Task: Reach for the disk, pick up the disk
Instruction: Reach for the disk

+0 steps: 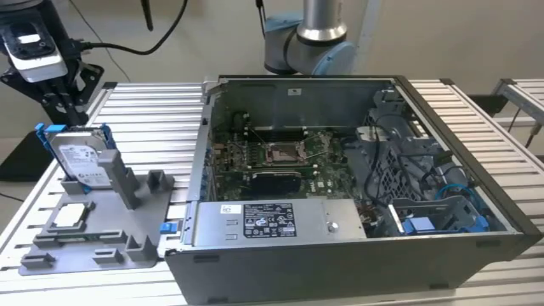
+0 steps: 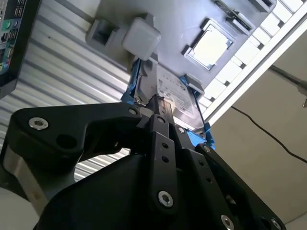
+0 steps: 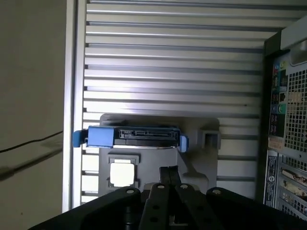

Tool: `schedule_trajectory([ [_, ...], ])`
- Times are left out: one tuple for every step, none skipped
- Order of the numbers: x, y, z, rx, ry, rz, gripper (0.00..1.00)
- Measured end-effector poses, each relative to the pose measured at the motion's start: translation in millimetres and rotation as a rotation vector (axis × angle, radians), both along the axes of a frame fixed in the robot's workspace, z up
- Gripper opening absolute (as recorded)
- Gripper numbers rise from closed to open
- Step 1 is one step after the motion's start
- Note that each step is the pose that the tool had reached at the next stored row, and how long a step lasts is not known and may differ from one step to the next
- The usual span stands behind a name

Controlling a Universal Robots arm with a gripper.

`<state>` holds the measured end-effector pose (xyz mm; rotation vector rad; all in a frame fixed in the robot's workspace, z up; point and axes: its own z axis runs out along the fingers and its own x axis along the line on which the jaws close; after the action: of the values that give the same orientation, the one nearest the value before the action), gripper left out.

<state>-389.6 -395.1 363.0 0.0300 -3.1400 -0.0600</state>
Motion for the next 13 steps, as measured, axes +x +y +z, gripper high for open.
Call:
schedule_trajectory([
  [-1.1,2.0,0.0,0.0,0.0,0.0,0.0],
  [-2.5,3.9,0.0,0.0,0.0,0.0,0.0],
  [-4.1,5.5,0.0,0.0,0.0,0.0,0.0],
  [-5.8,7.1,0.0,0.0,0.0001,0.0,0.0],
  [-7.6,8.4,0.0,0.0,0.0,0.0,0.0],
  [-9.3,9.3,0.0,-0.0001,0.0001,0.0,0.0],
  [-11.0,10.1,0.0,0.0,0.0001,0.0,0.0],
  [-12.5,10.6,0.0,0.0,0.0,0.0,0.0],
  [-14.3,11.2,0.0,0.0,0.0001,0.0,0.0],
  [-16.0,11.8,0.0,-0.0001,0.0001,0.0,0.0],
  [-17.7,12.2,0.0,0.0,0.0,0.0,0.0],
  [-19.5,12.7,0.0,0.0,0.0,0.0,0.0],
  [-21.4,13.0,0.0,0.0,0.0001,0.001,0.0],
])
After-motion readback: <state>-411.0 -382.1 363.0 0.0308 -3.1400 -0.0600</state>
